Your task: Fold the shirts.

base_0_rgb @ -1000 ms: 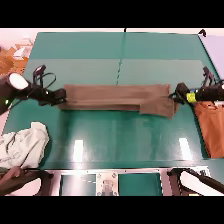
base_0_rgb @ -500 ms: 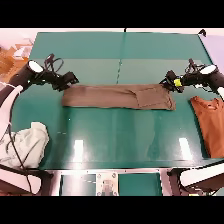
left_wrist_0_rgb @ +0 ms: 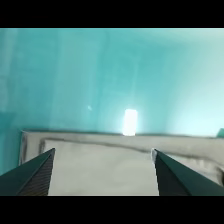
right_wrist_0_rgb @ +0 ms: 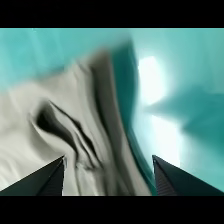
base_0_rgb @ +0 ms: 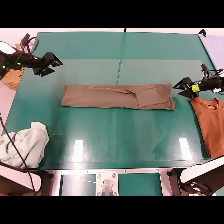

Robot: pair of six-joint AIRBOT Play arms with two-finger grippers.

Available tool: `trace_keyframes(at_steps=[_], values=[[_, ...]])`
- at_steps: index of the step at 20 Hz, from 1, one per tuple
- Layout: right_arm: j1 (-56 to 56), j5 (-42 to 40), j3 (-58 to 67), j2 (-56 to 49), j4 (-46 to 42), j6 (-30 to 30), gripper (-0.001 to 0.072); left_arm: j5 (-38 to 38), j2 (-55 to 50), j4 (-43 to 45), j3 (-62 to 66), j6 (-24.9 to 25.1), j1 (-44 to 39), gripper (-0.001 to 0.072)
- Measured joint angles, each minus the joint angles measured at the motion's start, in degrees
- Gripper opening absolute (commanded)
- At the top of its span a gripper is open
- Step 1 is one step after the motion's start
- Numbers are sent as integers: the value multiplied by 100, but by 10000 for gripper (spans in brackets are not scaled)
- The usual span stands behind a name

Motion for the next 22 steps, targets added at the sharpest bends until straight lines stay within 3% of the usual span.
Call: trace_keyframes(at_steps=[7, 8, 9, 10, 11, 12, 22], values=[[72, 599, 55, -881, 1003, -863, 602, -382, -11, -361, 164, 7, -247, 714], [153, 649, 57, -955, 1088, -933, 529, -391, -11, -400, 170, 17, -334, 712], [243, 684, 61, -1014, 1115, -988, 335, -402, -11, -435, 175, 26, -437, 667], [310, 686, 79, -1060, 1082, -1027, 157, -402, -11, -448, 177, 28, -557, 507], [365, 715, 116, -1108, 1102, -1069, 32, -389, -11, -463, 179, 50, -675, 283], [415, 737, 175, -1119, 1056, -1097, 20, -356, -11, -476, 179, 85, -791, 37], [671, 1784, 1591, -619, 1139, -599, 20, 811, -732, -509, 173, 472, -2750, 25]])
